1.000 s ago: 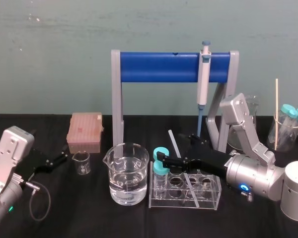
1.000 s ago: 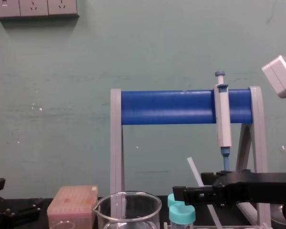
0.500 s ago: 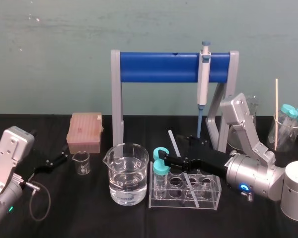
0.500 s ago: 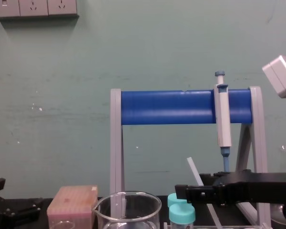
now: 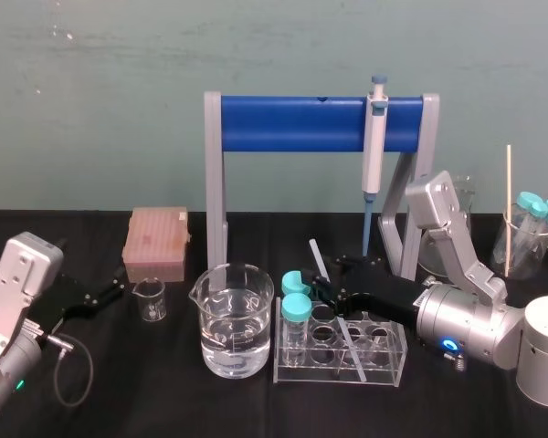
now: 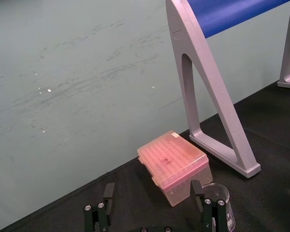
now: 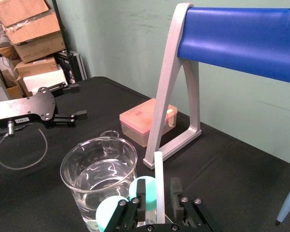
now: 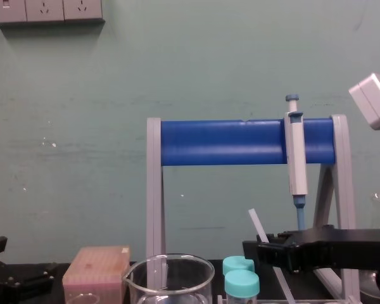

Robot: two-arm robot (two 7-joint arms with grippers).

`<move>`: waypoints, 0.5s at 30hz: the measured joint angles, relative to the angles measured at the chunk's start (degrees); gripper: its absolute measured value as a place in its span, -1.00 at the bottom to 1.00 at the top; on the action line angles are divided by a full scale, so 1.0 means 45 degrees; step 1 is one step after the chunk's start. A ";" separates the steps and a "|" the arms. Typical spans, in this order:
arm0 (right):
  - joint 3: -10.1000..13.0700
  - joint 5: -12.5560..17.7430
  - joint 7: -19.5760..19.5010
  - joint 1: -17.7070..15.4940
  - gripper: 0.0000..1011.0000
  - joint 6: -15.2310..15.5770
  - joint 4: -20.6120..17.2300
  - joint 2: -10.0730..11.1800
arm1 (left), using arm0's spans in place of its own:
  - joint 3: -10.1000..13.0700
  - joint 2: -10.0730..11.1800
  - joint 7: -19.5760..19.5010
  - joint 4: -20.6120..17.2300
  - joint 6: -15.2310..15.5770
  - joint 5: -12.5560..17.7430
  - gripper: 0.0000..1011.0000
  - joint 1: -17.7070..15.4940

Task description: Pick up the stirring rod with one hand, then place it down.

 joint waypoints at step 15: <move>0.0037 -0.0020 -0.0039 -0.0047 -0.86 -0.0107 -0.0005 -0.0014 | 0.0000 0.0000 0.0000 0.0000 0.0000 0.0001 0.98 0.0000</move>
